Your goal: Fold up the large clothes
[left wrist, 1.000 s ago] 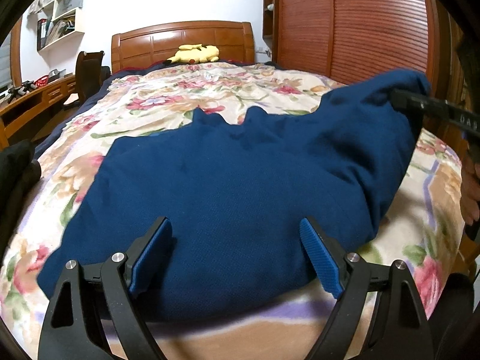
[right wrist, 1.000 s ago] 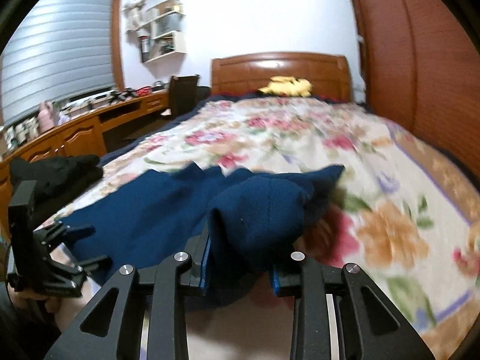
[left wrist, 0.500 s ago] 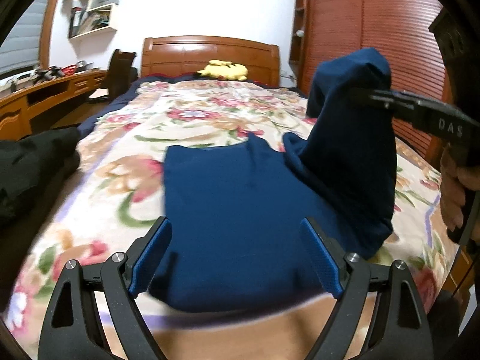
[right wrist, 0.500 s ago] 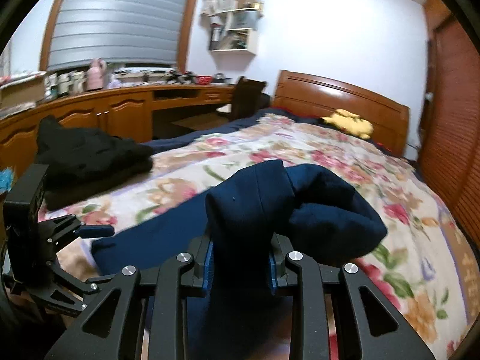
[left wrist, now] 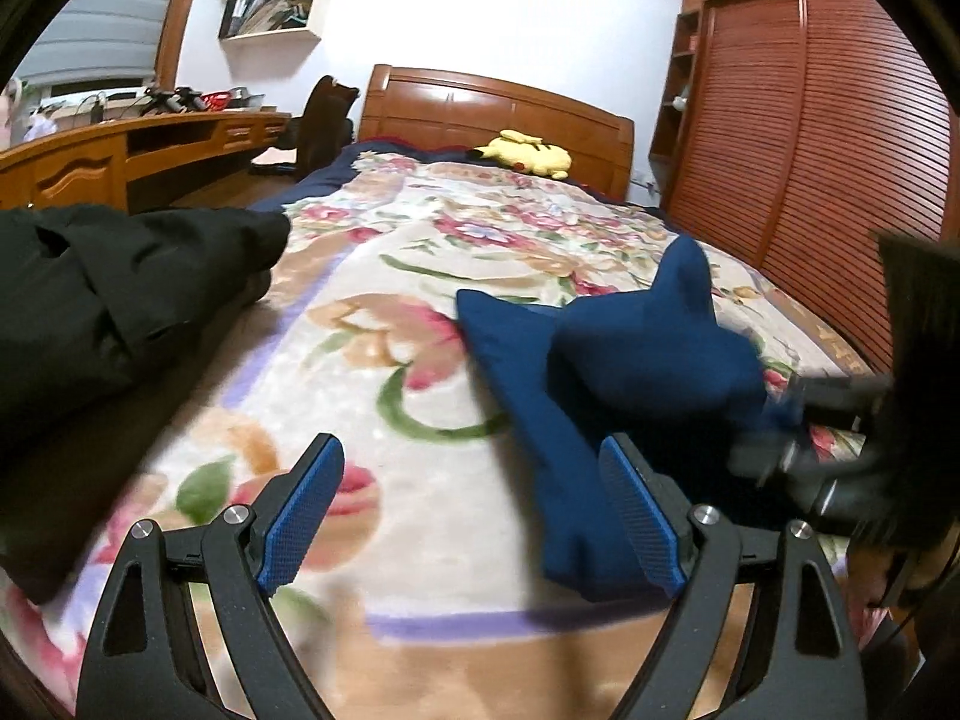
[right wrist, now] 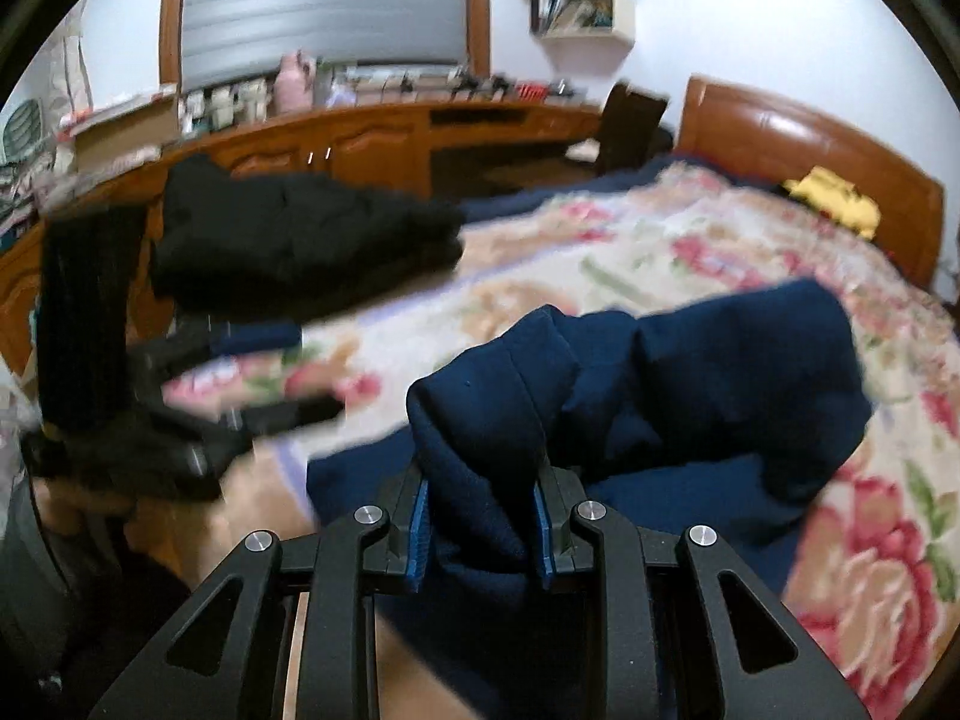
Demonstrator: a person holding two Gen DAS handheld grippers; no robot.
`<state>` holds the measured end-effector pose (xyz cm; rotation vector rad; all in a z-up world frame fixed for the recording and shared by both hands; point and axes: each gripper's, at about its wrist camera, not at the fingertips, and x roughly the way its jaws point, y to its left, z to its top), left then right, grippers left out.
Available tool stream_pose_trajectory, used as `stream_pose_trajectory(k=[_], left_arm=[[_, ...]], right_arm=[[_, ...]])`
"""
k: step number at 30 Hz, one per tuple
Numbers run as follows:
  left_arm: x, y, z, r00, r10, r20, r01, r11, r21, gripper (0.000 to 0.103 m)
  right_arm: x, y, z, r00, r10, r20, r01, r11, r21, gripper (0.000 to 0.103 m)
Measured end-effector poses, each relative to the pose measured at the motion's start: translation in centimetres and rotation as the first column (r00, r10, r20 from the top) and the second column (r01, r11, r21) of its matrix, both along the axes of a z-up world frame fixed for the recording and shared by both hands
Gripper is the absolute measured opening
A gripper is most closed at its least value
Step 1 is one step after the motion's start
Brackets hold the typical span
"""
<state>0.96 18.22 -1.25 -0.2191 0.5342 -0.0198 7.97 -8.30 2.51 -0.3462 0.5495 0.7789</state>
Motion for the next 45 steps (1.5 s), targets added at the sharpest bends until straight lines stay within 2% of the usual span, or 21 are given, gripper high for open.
stream_pose_trajectory(k=[2, 4, 6, 9, 13, 17, 22, 26, 27, 32, 34, 35, 37, 43, 45], left_arm=[[0.0, 0.5, -0.1, 1.0, 0.007, -0.001, -0.007, 1.0, -0.004, 0.088], [0.0, 0.7, -0.1, 1.0, 0.011, -0.002, -0.011, 1.0, -0.01, 0.088], [-0.1, 0.8, -0.2, 1.0, 0.012, 0.0, -0.012, 1.0, -0.013, 0.088], [-0.1, 0.6, -0.1, 1.0, 0.01, 0.003, -0.01, 1.0, -0.008, 0.088], [-0.3, 0.5, 0.0, 1.0, 0.007, 0.007, -0.007, 1.0, -0.005, 0.088], [-0.3, 0.3, 0.3, 1.0, 0.0, 0.022, 0.0, 1.0, -0.017, 0.088], [-0.1, -1.0, 1.3, 0.997, -0.052, 0.053, 0.055, 0.998, -0.044, 0.088], [1.0, -3.1, 1.8, 0.99, -0.127, 0.054, 0.129, 0.991, -0.043, 0.087], [1.3, -3.4, 1.7, 0.989, -0.139, 0.049, 0.141, 0.989, -0.041, 0.082], [2.8, -4.8, 1.1, 0.987, -0.163, -0.009, 0.164, 0.986, 0.01, 0.044], [2.7, -5.1, 0.8, 0.98, -0.197, -0.026, 0.198, 0.98, 0.015, 0.023], [2.6, -5.2, 0.8, 0.978, -0.204, -0.031, 0.205, 0.979, 0.024, 0.02], [2.1, -5.5, 0.7, 0.978, -0.205, -0.041, 0.207, 0.977, 0.05, 0.016], [0.9, -4.0, -0.2, 0.982, -0.175, -0.076, 0.18, 0.981, 0.068, 0.015], [0.7, -3.2, -0.7, 0.982, -0.163, -0.089, 0.169, 0.984, 0.057, 0.015]], right_arm=[[0.6, 1.6, -1.1, 1.0, 0.014, 0.003, -0.014, 0.998, -0.057, 0.029], [0.8, 2.0, -0.9, 1.0, 0.012, 0.029, -0.01, 0.998, -0.063, 0.035], [1.2, 1.6, -0.2, 1.0, 0.023, -0.001, -0.023, 1.0, -0.006, 0.051], [1.7, 0.2, 1.6, 0.999, 0.039, -0.034, -0.037, 0.998, 0.049, 0.067], [1.2, -3.0, 3.6, 0.999, 0.036, 0.034, -0.038, 0.997, 0.065, 0.072], [2.7, -6.6, 5.1, 0.994, -0.049, 0.094, 0.043, 0.997, 0.065, 0.072], [8.5, -9.0, 3.5, 0.98, -0.19, 0.065, 0.19, 0.982, 0.008, 0.072], [13.1, -8.8, 2.2, 0.962, -0.264, 0.063, 0.266, 0.964, -0.015, 0.072], [13.9, -8.8, 1.9, 0.958, -0.282, 0.059, 0.283, 0.959, -0.014, 0.072], [19.0, -8.9, 1.2, 0.94, -0.34, 0.032, 0.341, 0.94, -0.011, 0.072], [21.3, -9.1, 0.6, 0.933, -0.361, 0.011, 0.361, 0.933, -0.006, 0.072], [22.9, -9.1, 0.3, 0.929, -0.371, -0.002, 0.371, 0.929, -0.001, 0.072], [21.9, -9.7, 0.0, 0.922, -0.388, -0.012, 0.388, 0.922, 0.008, 0.072], [27.6, -11.1, -0.9, 0.904, -0.416, -0.098, 0.425, 0.898, 0.112, 0.072], [29.8, -11.3, -1.8, 0.904, -0.4, -0.152, 0.419, 0.898, 0.133, 0.072]])
